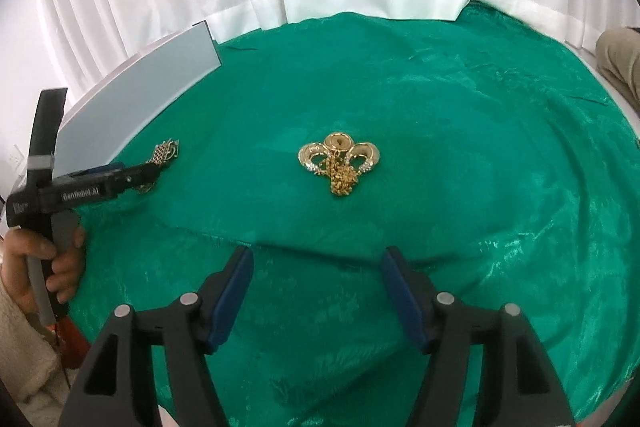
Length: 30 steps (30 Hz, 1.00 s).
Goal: Organize jewelry
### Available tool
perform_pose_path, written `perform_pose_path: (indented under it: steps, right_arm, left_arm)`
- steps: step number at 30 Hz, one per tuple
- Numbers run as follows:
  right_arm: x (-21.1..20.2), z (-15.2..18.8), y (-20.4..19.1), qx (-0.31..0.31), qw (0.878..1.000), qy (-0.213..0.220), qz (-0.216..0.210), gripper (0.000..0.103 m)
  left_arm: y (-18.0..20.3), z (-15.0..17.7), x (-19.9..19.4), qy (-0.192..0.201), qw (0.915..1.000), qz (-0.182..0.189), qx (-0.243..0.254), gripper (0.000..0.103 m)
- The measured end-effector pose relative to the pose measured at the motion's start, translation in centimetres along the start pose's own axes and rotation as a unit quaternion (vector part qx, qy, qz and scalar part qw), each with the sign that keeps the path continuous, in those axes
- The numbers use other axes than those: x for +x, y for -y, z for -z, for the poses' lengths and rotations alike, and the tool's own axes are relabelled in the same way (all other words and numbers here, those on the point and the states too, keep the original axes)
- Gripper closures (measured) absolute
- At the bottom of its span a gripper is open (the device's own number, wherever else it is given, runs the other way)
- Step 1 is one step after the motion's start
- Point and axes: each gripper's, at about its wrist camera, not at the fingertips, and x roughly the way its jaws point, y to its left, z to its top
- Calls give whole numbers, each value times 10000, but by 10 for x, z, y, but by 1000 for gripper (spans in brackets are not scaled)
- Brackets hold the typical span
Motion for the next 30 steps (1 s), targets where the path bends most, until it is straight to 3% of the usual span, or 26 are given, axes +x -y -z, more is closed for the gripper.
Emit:
perform_pose_path:
  steps: [3,15,21,23,27,30]
  right_arm:
    - [3,1,-5,3,10000,24,55,35]
    - [4,9,-13,-260,9994,138,170,29]
    - [-4,3,10,169,9996,-94,-220,29]
    - [-7,3,17,275,9994,-71,-216,29]
    - [-10,-3,15,185,9994,-67,-272,29]
    - [-9,-18,13,55,9996,-63,-280,29]
  left_arm:
    - [9,1,2,-81,9996,-225,168,1]
    - [7,0,2,-83,9996,-204,156,1]
    - [-15,10,-19,-95,9975,706,-21,1]
    - [-17,13,-23,-89,9969,786,-23,1]
    - [4,9,-13,-48,9987,388,342,3]
    - [22,0,-3,-27,9980,41,625,19]
